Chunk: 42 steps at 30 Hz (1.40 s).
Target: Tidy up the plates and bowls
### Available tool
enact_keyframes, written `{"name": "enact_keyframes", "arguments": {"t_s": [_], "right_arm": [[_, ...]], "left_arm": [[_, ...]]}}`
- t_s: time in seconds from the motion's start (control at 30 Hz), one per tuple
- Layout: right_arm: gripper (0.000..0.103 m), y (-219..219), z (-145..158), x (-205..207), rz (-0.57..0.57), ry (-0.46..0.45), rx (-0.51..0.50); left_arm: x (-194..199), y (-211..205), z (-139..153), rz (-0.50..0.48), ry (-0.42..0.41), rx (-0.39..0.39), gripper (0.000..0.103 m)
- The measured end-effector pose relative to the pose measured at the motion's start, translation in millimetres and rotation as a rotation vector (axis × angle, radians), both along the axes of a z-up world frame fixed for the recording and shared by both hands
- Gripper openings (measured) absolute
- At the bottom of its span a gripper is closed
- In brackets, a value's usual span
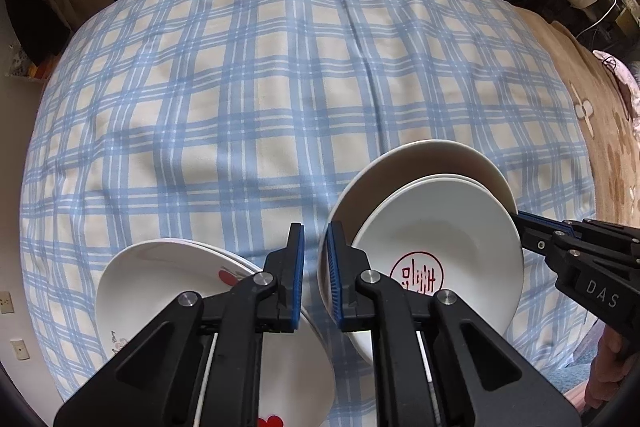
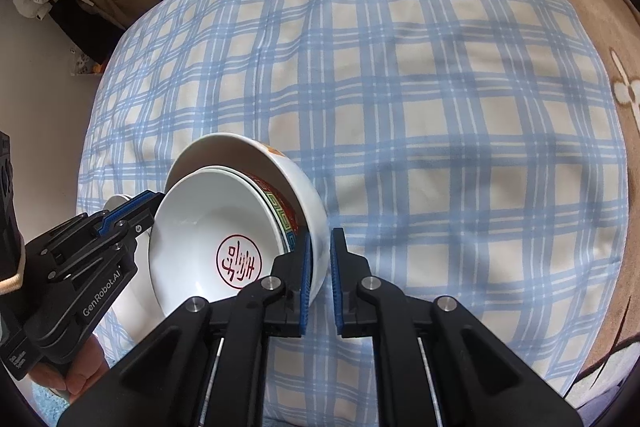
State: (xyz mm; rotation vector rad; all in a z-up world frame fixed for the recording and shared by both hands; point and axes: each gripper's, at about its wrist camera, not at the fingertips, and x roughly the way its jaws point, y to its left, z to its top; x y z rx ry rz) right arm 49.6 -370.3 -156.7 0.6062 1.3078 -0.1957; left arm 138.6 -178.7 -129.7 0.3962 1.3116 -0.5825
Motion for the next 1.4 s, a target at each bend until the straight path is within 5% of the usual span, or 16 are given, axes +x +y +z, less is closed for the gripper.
{"name": "enact_keyframes", "arguments": {"t_s": [0.2,1.1,1.4], "right_arm": [[0.010,6.9,1.7,0.4,-0.008,-0.004,-0.021],[0.009,11.4,-0.5,2.5,-0.028,0.010,-0.107],[0.009,13.0,3.4,3.7,-0.051,0.006,-0.115]], "left_arm": [[-1.2,3.8,-0.6,0.007,0.019,-0.031,0.004],[4.4,12.2,-1.4,0.062,0.058,-0.123,0.004],[0.8,13.0,2.5,0.017,-0.004,-0.158,0.004]]}}
